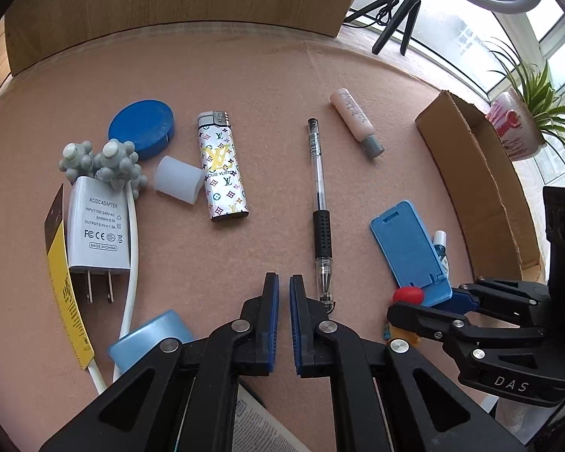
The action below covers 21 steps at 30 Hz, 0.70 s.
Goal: Organize objects
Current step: 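Grasp the blue phone stand with the right gripper while the left gripper grasps the toy figure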
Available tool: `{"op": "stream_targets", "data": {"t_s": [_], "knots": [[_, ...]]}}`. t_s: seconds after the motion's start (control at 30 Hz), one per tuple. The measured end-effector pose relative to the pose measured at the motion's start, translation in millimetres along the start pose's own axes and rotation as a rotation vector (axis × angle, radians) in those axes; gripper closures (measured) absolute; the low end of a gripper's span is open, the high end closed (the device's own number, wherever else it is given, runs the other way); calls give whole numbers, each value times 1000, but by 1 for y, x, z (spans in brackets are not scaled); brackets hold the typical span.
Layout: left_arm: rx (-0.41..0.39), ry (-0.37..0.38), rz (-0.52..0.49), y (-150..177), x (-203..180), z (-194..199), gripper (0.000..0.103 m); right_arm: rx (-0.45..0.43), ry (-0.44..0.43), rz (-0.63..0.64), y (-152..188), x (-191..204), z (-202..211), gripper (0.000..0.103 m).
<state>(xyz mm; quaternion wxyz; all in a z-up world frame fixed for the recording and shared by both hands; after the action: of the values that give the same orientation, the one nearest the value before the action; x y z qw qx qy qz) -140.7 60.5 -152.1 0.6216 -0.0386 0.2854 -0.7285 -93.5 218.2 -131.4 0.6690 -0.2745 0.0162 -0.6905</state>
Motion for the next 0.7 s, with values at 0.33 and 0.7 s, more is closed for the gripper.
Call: {"op": "stream_targets", "data": {"t_s": [0.33, 0.7], "knots": [[-12, 82, -75, 4, -38, 18, 85, -27, -5, 45, 38, 4, 38, 68], [16, 136, -216, 59, -98, 26, 38, -110, -1, -116, 29, -41, 74, 69]]}}
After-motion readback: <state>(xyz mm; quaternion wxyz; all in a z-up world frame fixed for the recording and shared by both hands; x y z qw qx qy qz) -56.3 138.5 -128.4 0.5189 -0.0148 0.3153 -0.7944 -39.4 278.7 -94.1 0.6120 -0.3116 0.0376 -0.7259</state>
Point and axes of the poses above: each gripper's, at about its wrist camera, not at the fingertips, and z roughly against the way its jaws point, x to its left, y to its underside, the point moved 2 cm from there along -z, roughly the way its jaws point, and after that the axes turned 9 degrees about -x, right-handed, at the moved point
